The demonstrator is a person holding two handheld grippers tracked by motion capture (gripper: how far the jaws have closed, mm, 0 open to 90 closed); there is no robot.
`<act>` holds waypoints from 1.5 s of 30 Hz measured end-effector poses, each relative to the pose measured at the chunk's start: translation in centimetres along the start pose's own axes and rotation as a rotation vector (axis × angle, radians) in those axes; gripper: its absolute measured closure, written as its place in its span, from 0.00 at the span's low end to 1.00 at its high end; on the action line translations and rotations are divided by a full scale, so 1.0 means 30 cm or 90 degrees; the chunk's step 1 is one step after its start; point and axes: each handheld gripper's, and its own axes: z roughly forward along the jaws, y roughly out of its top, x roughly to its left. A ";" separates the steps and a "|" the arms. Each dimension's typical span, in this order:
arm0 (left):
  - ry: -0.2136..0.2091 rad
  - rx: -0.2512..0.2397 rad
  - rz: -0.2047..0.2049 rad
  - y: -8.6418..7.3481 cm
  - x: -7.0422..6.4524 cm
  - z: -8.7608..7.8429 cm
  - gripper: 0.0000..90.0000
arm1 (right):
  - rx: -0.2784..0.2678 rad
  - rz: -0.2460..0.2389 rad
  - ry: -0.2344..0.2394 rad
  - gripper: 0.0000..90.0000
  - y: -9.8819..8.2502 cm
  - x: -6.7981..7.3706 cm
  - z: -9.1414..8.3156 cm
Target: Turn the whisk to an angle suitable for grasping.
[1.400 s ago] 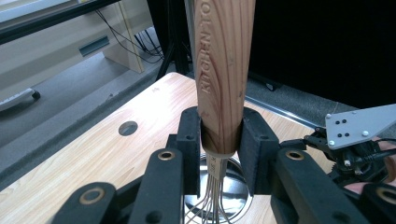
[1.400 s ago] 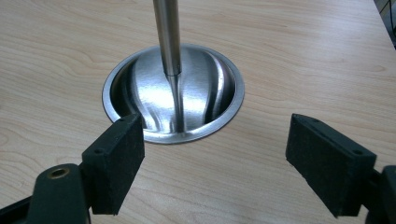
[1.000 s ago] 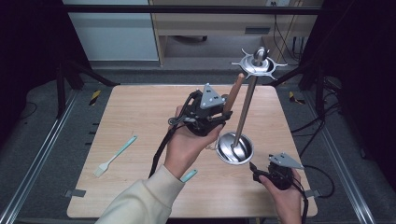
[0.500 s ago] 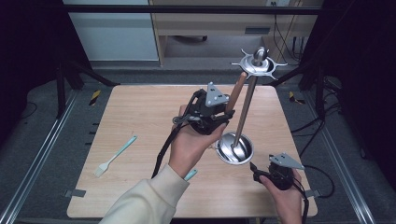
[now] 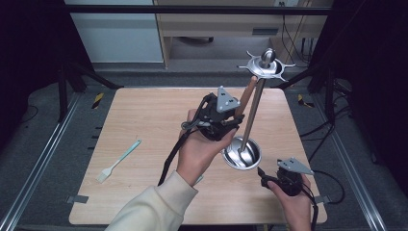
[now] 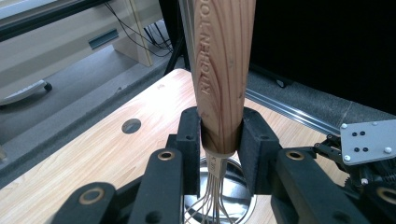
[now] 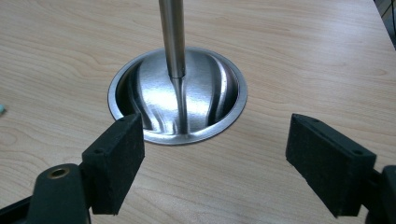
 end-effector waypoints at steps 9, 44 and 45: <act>0.011 0.012 0.005 0.004 0.007 0.009 0.79 | -0.002 -0.003 -0.001 0.22 0.000 -0.001 0.000; 0.026 0.017 0.014 0.005 -0.009 0.012 0.79 | -0.005 -0.003 0.009 0.26 0.006 0.005 -0.004; 0.027 0.017 0.016 0.005 -0.012 0.012 0.79 | -0.007 -0.009 0.007 0.26 0.006 0.004 -0.003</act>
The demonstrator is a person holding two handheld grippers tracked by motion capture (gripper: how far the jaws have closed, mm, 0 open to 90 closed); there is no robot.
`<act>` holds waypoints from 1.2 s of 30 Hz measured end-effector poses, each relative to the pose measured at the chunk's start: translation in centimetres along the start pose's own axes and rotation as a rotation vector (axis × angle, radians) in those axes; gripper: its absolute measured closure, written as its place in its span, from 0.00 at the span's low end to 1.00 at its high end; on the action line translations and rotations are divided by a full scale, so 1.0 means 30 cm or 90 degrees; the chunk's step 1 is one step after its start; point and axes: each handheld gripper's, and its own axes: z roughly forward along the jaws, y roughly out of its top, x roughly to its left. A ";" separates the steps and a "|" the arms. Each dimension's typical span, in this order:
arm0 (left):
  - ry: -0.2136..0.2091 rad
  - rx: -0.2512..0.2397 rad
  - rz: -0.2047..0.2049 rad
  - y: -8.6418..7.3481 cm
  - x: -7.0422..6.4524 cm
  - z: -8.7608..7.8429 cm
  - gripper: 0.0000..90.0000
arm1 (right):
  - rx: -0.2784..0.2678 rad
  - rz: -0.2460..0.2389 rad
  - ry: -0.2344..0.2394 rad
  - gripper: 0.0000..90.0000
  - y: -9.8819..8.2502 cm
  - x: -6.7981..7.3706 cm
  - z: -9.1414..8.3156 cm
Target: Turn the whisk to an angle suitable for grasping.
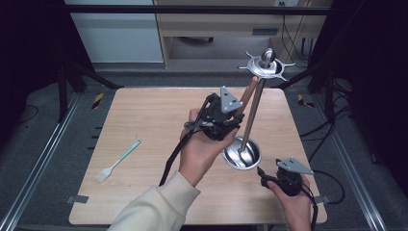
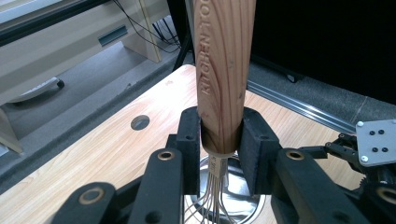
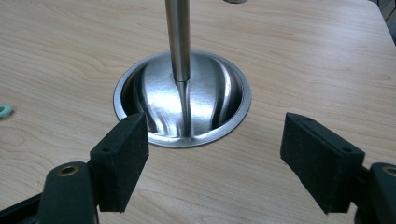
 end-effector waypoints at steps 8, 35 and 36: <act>0.009 0.001 0.009 0.001 -0.013 0.004 0.79 | 0.002 0.001 0.003 0.26 -0.001 -0.001 0.000; 0.005 -0.001 0.004 -0.003 0.002 0.000 0.79 | 0.004 0.007 0.005 0.26 -0.001 0.003 0.000; 0.005 -0.001 0.004 -0.003 0.002 0.000 0.79 | 0.004 0.005 0.004 0.26 -0.001 0.002 0.001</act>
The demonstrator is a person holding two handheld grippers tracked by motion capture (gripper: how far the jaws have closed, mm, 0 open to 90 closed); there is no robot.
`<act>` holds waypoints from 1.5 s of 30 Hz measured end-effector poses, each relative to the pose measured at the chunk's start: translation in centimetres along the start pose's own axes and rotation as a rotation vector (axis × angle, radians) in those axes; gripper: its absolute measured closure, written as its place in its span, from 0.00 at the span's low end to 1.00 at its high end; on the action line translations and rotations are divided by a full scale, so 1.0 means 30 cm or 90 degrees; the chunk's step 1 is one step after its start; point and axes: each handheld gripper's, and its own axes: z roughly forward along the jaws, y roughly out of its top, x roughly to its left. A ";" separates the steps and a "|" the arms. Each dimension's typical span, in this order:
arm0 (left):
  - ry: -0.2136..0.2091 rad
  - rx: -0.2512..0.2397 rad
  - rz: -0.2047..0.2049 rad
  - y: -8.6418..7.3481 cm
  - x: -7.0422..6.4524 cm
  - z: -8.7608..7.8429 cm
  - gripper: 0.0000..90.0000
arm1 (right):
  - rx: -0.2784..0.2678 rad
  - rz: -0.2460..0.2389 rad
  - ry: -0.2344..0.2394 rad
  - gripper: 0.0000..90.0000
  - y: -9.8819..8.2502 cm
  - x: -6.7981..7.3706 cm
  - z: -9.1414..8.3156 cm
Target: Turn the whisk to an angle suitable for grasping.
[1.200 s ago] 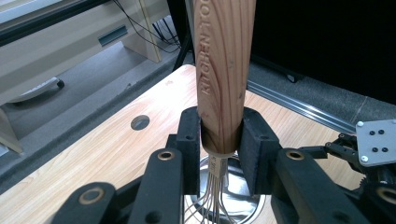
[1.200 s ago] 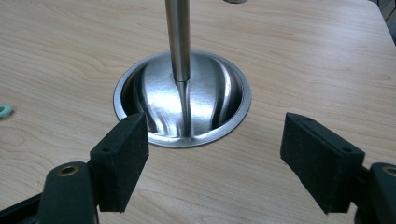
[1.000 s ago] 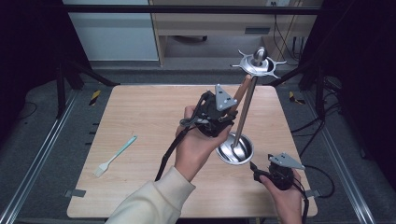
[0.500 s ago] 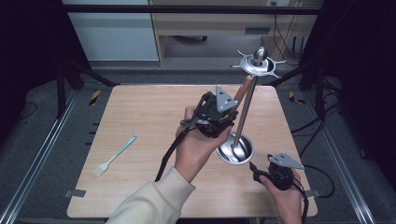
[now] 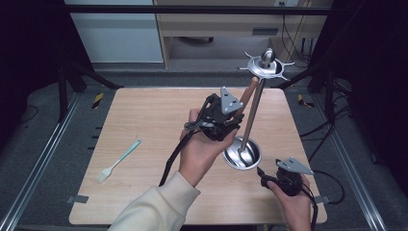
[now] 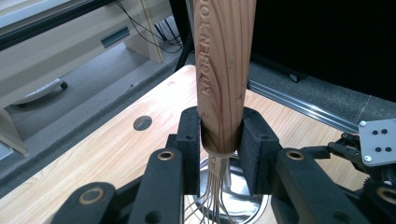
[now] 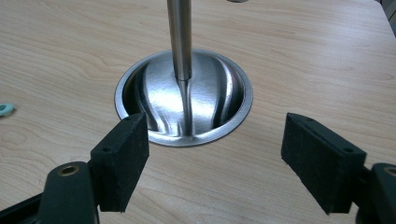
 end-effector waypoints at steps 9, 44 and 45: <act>0.004 0.000 -0.004 -0.002 0.011 0.001 0.79 | -0.001 0.000 0.000 0.26 0.000 0.000 0.000; -0.029 -0.005 -0.065 -0.006 0.202 0.031 0.79 | -0.003 -0.005 0.001 0.26 -0.001 -0.007 0.000; -0.030 -0.006 -0.064 -0.004 0.201 0.032 0.79 | -0.004 -0.005 0.001 0.26 -0.001 -0.007 0.000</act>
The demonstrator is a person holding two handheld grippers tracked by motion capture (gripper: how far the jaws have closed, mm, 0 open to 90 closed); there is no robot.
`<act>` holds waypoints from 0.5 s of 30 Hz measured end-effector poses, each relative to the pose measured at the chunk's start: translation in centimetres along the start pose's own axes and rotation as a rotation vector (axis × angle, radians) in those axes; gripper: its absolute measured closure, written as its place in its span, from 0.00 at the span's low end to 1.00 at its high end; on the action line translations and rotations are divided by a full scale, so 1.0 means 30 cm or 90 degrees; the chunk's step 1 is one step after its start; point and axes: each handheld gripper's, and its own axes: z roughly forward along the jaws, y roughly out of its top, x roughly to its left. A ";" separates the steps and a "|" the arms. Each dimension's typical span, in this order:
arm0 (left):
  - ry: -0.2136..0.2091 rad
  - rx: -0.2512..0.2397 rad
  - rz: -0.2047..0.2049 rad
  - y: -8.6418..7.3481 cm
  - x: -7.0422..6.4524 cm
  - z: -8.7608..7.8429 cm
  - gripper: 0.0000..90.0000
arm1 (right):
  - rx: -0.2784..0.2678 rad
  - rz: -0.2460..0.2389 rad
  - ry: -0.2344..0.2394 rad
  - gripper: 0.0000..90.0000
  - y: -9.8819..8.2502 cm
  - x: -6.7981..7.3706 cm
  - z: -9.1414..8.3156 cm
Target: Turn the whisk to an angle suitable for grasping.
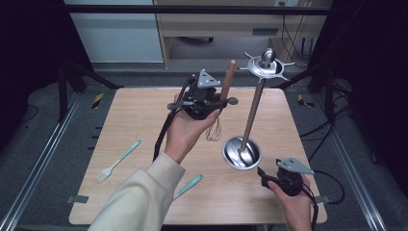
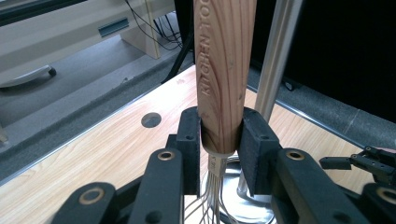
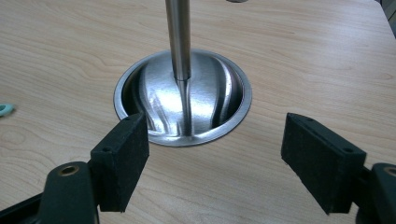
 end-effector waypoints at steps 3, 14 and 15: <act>-0.004 0.000 0.003 0.004 -0.003 0.004 0.79 | 0.002 0.006 0.004 0.26 0.001 0.002 -0.002; -0.024 0.011 0.008 0.012 -0.018 0.036 0.79 | 0.001 0.005 0.001 0.26 0.000 0.000 -0.002; -0.026 0.009 0.007 0.012 -0.021 0.040 0.79 | 0.001 0.005 0.002 0.26 0.000 0.000 -0.002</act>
